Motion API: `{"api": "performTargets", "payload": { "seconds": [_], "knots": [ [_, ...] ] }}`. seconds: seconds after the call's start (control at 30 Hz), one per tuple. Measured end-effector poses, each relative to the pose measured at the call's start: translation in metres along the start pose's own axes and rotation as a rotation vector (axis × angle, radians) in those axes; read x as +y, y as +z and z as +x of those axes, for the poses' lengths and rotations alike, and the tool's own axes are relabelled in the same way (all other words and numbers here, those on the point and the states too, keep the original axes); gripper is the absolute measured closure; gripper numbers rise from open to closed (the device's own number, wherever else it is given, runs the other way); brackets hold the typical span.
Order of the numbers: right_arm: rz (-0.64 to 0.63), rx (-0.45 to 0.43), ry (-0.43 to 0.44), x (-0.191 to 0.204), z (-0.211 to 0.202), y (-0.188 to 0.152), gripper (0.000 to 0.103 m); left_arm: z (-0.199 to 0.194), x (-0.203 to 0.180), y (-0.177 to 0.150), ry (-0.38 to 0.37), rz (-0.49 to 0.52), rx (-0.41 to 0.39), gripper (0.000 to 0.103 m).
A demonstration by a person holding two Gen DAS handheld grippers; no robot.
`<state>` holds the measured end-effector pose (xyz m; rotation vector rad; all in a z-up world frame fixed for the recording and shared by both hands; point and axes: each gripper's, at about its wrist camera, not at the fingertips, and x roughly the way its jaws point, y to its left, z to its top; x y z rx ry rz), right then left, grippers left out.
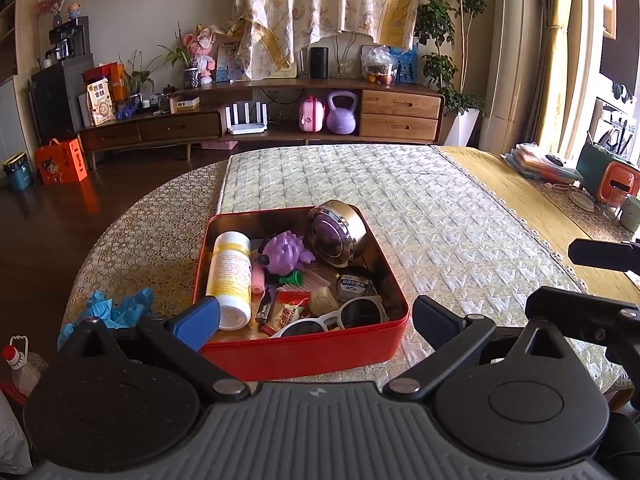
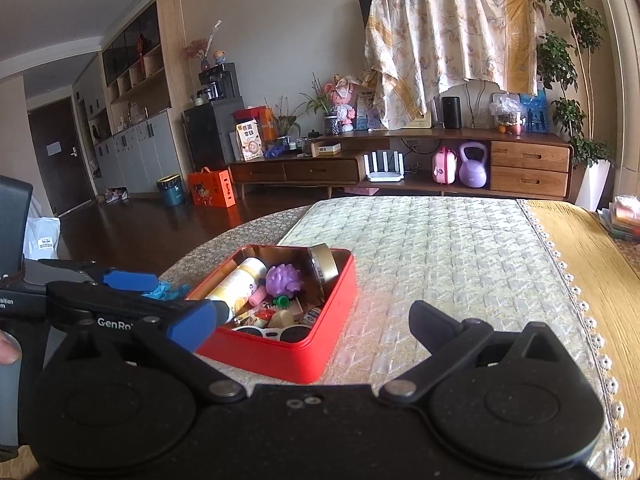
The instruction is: Organize rigid objects
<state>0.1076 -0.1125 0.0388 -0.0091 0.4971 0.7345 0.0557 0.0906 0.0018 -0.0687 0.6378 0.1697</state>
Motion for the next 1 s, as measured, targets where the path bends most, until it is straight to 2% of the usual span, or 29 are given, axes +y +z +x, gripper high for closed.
{"api": "performTargets", "payload": {
  "seconds": [0.23,0.5,0.67,1.0],
  "knots": [
    [0.001,0.015,-0.012,0.0,-0.004,-0.008,0.0,-0.008,-0.004,-0.006,0.011,-0.04,0.018,0.0],
    [0.036,0.015,-0.024,-0.006,-0.005,-0.014,0.0,-0.016,-0.006,-0.012,0.027,-0.057,-0.001,0.0],
    [0.039,0.024,-0.022,-0.007,-0.006,-0.017,0.0,-0.012,-0.008,-0.013,0.014,-0.055,0.016,0.0],
    [0.068,0.029,-0.037,-0.014,-0.007,-0.02,0.0,-0.007,-0.005,-0.016,0.033,-0.079,0.031,0.0]
  ]
}}
